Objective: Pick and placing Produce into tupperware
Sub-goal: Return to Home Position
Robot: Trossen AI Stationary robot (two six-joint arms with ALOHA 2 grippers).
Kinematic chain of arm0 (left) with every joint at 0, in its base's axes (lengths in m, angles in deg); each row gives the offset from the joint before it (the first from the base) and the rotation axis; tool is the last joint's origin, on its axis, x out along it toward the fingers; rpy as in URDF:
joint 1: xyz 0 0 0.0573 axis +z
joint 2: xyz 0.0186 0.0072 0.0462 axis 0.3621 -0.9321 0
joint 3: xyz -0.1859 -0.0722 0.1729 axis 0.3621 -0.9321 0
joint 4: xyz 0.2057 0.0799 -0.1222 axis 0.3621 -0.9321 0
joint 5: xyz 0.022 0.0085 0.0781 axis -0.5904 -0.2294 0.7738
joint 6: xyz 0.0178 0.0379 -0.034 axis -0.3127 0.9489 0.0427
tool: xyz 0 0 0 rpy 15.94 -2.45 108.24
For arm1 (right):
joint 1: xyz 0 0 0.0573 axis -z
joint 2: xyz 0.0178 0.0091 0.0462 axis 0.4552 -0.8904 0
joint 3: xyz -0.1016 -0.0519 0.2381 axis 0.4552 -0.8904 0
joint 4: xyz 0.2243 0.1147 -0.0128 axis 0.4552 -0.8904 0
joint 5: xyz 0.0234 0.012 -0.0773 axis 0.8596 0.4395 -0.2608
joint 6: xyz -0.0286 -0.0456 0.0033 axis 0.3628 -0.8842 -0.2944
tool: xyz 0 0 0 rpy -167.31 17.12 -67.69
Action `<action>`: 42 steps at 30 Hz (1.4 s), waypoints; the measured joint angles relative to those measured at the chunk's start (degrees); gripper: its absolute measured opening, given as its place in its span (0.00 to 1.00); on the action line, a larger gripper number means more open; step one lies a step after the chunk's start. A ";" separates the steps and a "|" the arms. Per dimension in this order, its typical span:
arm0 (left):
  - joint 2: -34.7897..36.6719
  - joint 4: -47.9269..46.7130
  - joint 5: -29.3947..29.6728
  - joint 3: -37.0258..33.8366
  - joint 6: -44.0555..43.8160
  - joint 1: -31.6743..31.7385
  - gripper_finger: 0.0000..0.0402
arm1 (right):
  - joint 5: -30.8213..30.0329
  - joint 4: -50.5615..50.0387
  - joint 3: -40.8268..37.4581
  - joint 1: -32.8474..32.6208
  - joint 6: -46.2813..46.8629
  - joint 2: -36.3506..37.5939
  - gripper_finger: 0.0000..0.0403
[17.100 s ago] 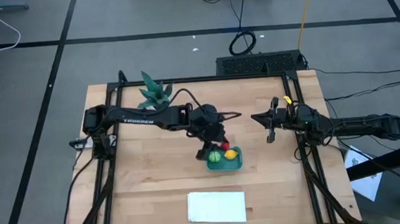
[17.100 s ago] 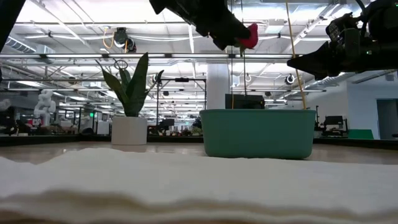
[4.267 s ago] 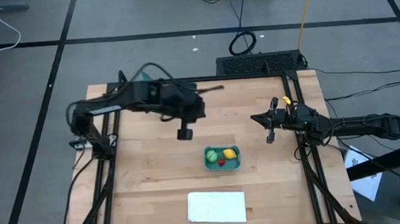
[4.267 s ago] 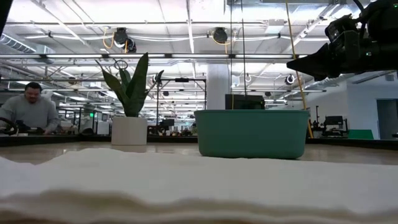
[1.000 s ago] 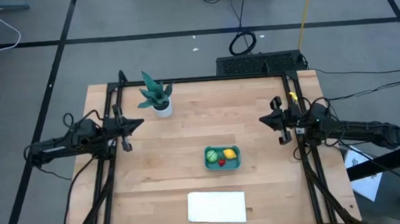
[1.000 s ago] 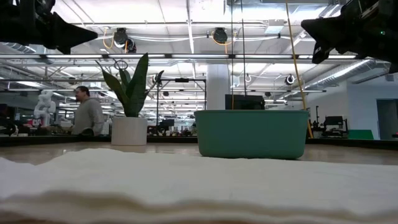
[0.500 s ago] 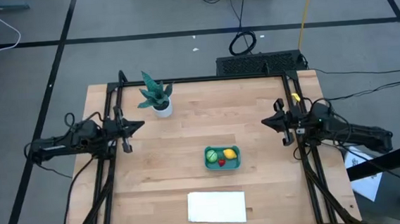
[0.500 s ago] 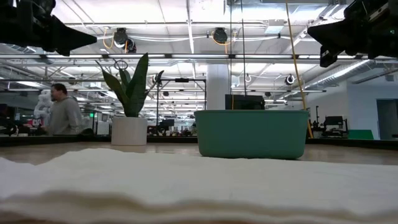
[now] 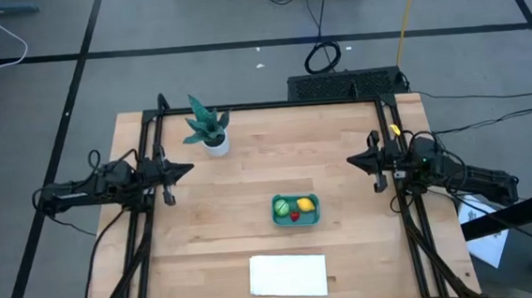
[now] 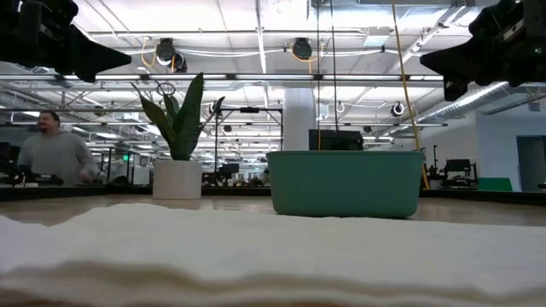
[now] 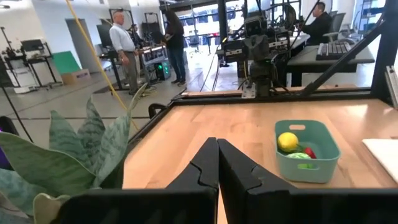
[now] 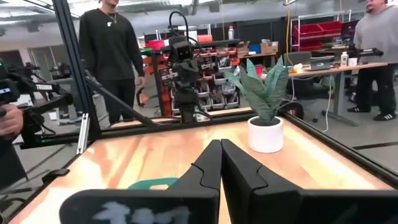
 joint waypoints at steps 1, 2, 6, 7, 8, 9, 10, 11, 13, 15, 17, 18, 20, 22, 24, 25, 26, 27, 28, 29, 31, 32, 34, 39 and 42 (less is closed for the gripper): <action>0.00 0.06 -0.02 -0.10 -0.53 0.00 0.00 | -0.01 0.10 -0.28 0.00 -0.06 0.02 0.00; 0.00 0.12 -0.02 -0.30 -0.92 0.00 0.00 | -0.01 -0.01 -0.63 0.00 -0.14 0.02 0.00; 0.00 -0.06 -0.01 -1.70 -1.67 0.00 0.00 | 0.00 -0.07 -2.35 0.00 -1.93 0.02 0.00; 0.00 -0.05 0.01 -2.03 -1.69 0.00 0.00 | 0.07 -0.03 -2.83 0.00 -2.17 0.02 0.00; 0.00 -0.04 0.12 -2.30 -1.73 0.00 0.00 | 0.14 0.03 -3.30 0.00 -2.19 0.02 0.00; 0.00 -0.04 0.43 -2.53 -1.86 0.00 0.00 | 0.16 0.33 -3.75 0.00 -1.98 0.00 0.00; 0.00 -0.02 0.96 -2.69 -1.88 0.00 0.00 | 0.16 0.86 -4.07 0.00 -1.45 0.00 0.00; 0.00 -0.01 1.51 -2.89 -1.97 0.00 0.00 | 0.14 1.15 -4.33 0.00 -0.92 0.04 0.00; 0.00 -0.03 2.63 -3.41 -1.90 0.00 0.00 | 0.18 1.67 -4.96 0.00 -0.26 0.02 0.00; 0.00 0.07 3.65 -3.97 -1.77 0.00 0.00 | 0.20 1.73 -5.43 -0.21 -0.61 0.04 0.00; 0.00 0.16 3.85 -4.60 -1.16 0.00 0.00 | 0.19 2.54 -6.19 -1.10 -1.83 0.00 0.00; 0.00 0.19 3.80 -5.03 -1.04 0.00 0.00 | 0.22 3.44 -6.56 -1.71 -2.49 0.03 0.00; 0.00 0.99 2.94 -5.94 -1.39 0.00 0.00 | 0.22 4.02 -6.85 -3.01 -3.03 0.06 0.00; 0.00 3.04 1.52 -7.04 -1.71 0.00 0.00 | 0.20 3.82 -6.91 -4.49 -3.31 0.00 0.00; -0.01 5.54 -0.39 -7.79 -1.83 -0.04 0.00 | 0.20 3.97 -6.91 -6.43 -3.65 0.03 0.00; 0.00 6.89 -1.11 -8.19 -1.85 -0.09 0.00 | 0.12 4.07 -6.94 -7.50 -3.97 0.02 0.00; -0.02 7.51 -1.47 -8.37 -1.74 -0.18 0.00 | -0.12 4.33 -6.96 -8.52 -4.25 0.02 0.00; 0.00 7.76 -1.57 -8.48 -1.39 -0.39 0.00 | -0.98 4.69 -6.96 -9.59 -4.49 0.02 0.00; 0.00 7.78 -1.57 -8.48 -1.05 -0.57 0.00 | -2.09 5.10 -6.96 -10.54 -4.85 0.02 0.00; -0.02 7.76 -1.57 -8.48 -0.81 -0.81 0.00 | -3.56 5.24 -6.98 -11.52 -5.20 0.02 0.00; -0.01 7.77 -1.56 -8.48 -0.56 -1.45 0.00 | -6.83 5.07 -7.00 -13.55 -5.65 0.01 0.00; -0.02 7.73 -1.57 -8.44 -0.52 -1.79 0.00 | -8.29 4.87 -7.00 -14.53 -5.79 0.00 0.00; -0.02 7.64 -1.55 -8.24 -0.52 -2.53 0.00 | -9.19 4.74 -7.00 -16.43 -5.85 -0.02 0.00; -0.01 9.12 -0.16 -8.02 -0.75 -4.71 0.00 | -14.41 5.90 -7.04 -20.57 -6.26 0.00 0.00; 0.00 8.91 3.09 -8.02 -0.58 -5.54 0.00 | -16.67 5.70 -7.03 -22.25 -6.80 0.00 0.00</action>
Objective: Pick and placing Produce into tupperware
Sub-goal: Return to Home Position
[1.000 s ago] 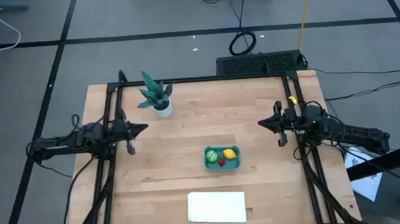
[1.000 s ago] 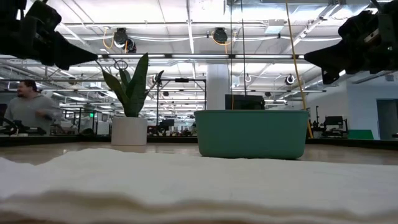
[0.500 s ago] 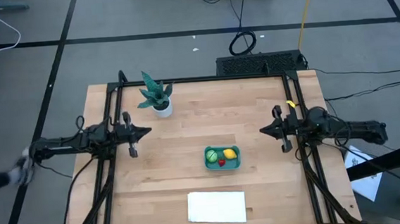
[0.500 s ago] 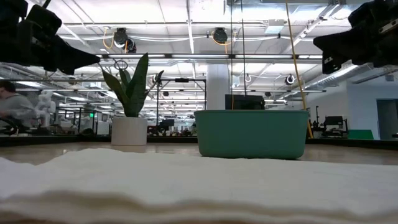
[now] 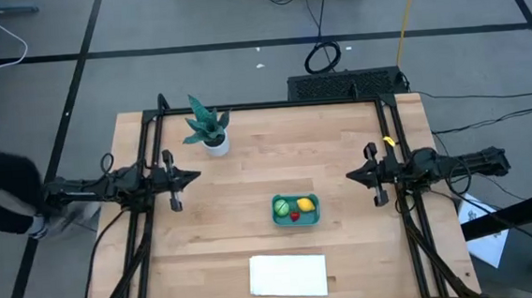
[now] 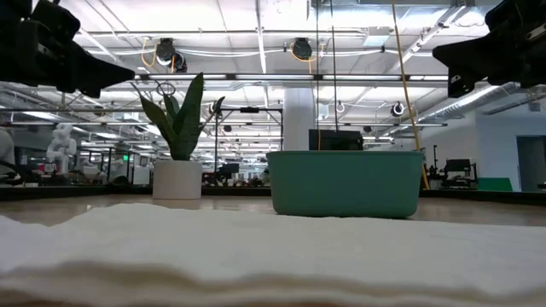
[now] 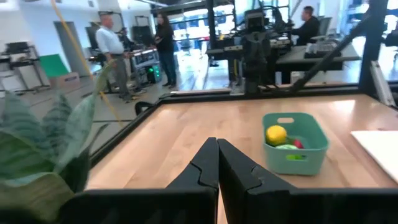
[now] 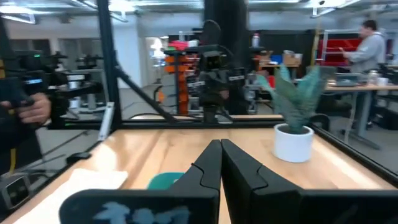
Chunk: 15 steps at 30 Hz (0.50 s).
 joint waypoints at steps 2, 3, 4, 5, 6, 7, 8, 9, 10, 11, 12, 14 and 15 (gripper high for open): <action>0.00 -0.29 -0.07 0.00 0.25 -0.52 0.00 | 0.04 -0.15 0.23 -0.84 -0.32 -0.01 0.00; -0.02 -0.29 -0.03 0.00 0.23 -0.81 0.00 | 0.05 -0.15 0.25 -1.15 -0.43 -0.02 0.00; 0.00 -0.27 -0.05 0.00 0.25 -0.99 0.00 | 0.04 -0.12 0.25 -1.41 -0.72 -0.02 0.00; 0.00 -0.26 -0.02 0.00 0.25 -1.15 0.00 | 0.04 -0.11 0.25 -1.58 -1.04 0.00 0.00; 0.00 -0.22 0.00 0.00 0.25 -1.20 0.00 | 0.07 -0.11 0.25 -1.69 -1.19 -0.02 0.00; 0.00 -0.04 0.00 0.00 0.22 -1.21 0.00 | 0.07 -0.13 0.25 -1.77 -1.19 -0.02 0.00; 0.00 0.11 -0.03 0.00 0.16 -1.21 0.00 | 0.09 -0.11 0.25 -1.77 -1.23 -0.02 0.00; 0.00 0.10 -0.05 0.00 0.07 -1.21 0.00 | 0.13 -0.05 0.25 -1.76 -1.41 -0.02 0.00; -0.02 0.08 -0.05 0.00 -0.07 -1.21 0.00 | 0.26 0.05 0.25 -1.76 -1.72 -0.02 0.00; 0.00 0.06 -0.07 0.00 -0.35 -1.21 0.00 | 0.38 0.29 0.25 -1.75 -1.96 -0.02 0.00; 0.00 -0.01 -0.05 0.02 -0.40 -1.21 0.00 | 0.40 0.69 0.25 -1.75 -2.04 -0.02 0.00; -0.02 -0.71 -0.07 0.04 -0.44 -1.21 0.01 | 0.44 1.88 0.25 -1.75 -2.04 -0.01 0.00; 0.00 -0.92 -0.07 0.04 -0.44 -1.21 0.01 | 0.46 2.39 0.25 -1.75 -2.01 0.00 0.00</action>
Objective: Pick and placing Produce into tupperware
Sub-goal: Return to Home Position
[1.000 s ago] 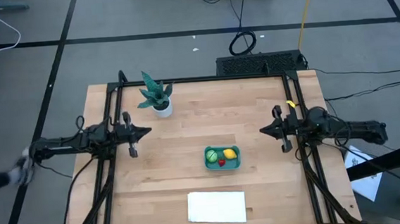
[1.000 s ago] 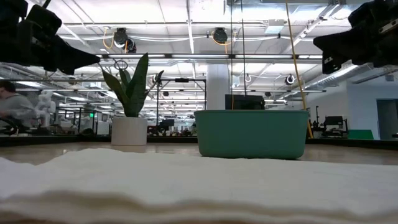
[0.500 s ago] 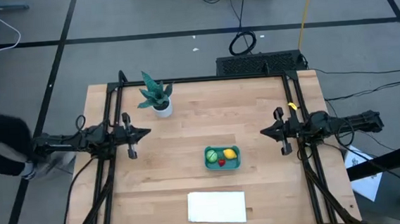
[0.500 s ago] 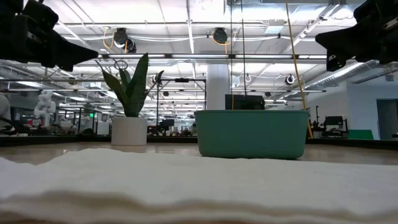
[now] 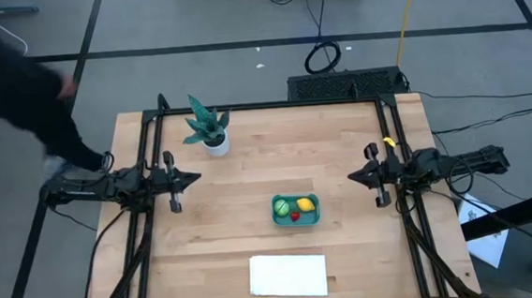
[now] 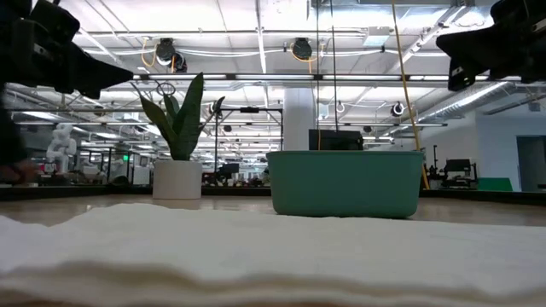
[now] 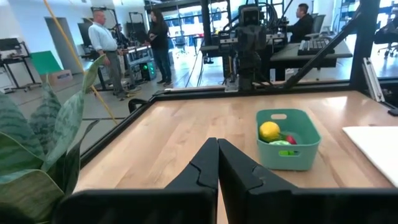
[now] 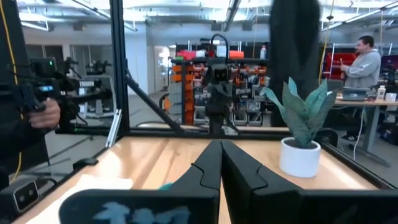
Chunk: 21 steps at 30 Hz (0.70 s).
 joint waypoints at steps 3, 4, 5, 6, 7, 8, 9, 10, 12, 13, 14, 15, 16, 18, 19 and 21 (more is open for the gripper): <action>0.00 -0.38 0.02 0.00 0.67 0.00 0.03 | 0.06 0.77 0.00 0.00 0.45 -0.02 0.00; -0.02 -0.62 0.02 0.00 1.20 0.00 0.03 | 0.06 1.02 0.00 0.00 0.45 -0.03 0.00; 0.00 -0.68 0.02 0.00 1.82 0.00 0.04 | 0.06 1.36 0.00 0.00 0.46 -0.02 0.00; 0.00 -0.62 0.02 0.00 2.64 0.00 0.04 | 0.06 1.56 0.00 0.00 0.26 -0.02 0.00; 0.00 -0.62 0.02 0.00 3.51 0.00 0.04 | 0.06 1.42 0.00 0.00 -0.21 -0.02 0.00; -0.02 -0.63 0.01 0.00 4.13 0.00 0.05 | 0.06 1.13 0.00 0.00 -0.56 -0.02 0.00; 0.00 -0.62 0.02 0.00 4.52 0.00 0.05 | 0.06 0.78 0.00 0.00 -0.72 -0.02 0.00; 0.00 -0.59 0.02 0.00 4.60 0.00 0.05 | 0.06 0.63 0.00 0.00 -0.75 -0.02 0.00; 0.00 -0.61 0.02 0.00 4.27 0.00 0.05 | 0.09 0.71 0.00 0.00 -0.77 -0.02 0.00; 0.00 -0.62 0.02 0.00 4.01 0.00 0.05 | 0.09 0.82 0.00 0.00 -0.77 -0.02 0.00; 0.00 -0.59 0.02 0.00 3.90 0.00 0.05 | 0.09 0.87 0.00 0.00 -0.78 -0.02 0.00; -0.02 -0.59 0.02 0.00 3.93 0.00 0.05 | 0.09 0.88 0.00 0.00 -0.78 -0.02 0.00; 0.00 -0.59 0.02 0.00 3.96 0.00 0.05 | 0.09 0.89 0.00 0.00 -0.80 -0.02 0.00; 0.00 -0.59 0.02 0.00 3.95 0.00 0.05 | 0.09 0.89 0.00 0.00 -0.85 -0.02 0.00; 0.00 -0.59 0.02 0.00 3.95 0.00 0.05 | 0.11 0.89 0.00 0.00 -0.87 -0.02 0.00; 0.00 -0.59 0.02 0.02 3.95 0.00 0.05 | 0.11 0.89 0.00 0.00 -0.89 -0.02 0.00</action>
